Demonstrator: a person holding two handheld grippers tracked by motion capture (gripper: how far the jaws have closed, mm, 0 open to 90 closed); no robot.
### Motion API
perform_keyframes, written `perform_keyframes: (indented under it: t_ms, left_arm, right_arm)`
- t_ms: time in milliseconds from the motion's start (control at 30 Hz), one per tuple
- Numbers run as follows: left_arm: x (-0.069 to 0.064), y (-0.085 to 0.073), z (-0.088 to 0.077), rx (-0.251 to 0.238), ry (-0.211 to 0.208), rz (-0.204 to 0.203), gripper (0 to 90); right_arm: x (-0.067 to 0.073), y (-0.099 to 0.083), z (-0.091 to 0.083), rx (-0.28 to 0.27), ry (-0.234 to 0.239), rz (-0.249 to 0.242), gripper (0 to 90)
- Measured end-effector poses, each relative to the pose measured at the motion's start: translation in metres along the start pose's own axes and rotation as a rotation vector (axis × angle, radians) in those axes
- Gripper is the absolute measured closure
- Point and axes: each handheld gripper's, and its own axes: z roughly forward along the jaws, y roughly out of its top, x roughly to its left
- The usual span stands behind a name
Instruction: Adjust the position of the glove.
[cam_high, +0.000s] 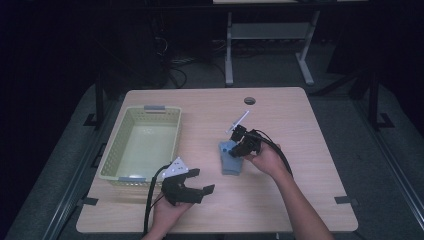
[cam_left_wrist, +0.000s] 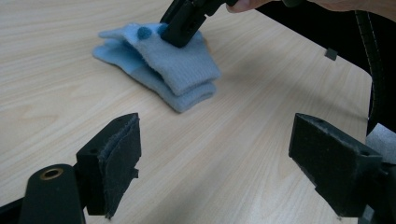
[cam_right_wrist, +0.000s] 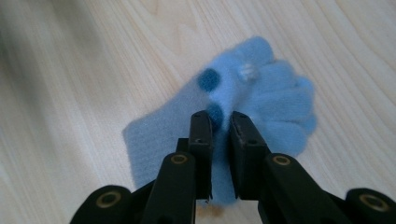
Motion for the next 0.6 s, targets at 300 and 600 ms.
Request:
perform_keyframes:
  t_ms: [300, 600]
  left_arm:
    - [0.000, 0.000, 0.000, 0.003, 0.000, 0.003, 16.5]
    - [0.000, 0.000, 0.002, 0.004, -0.003, -0.007, 16.5]
  right_arm:
    - [0.002, -0.004, 0.012, 0.005, -0.004, 0.002, 79.4]
    - [0.002, -0.008, 0.010, -0.065, 0.001, 0.056, 67.8]
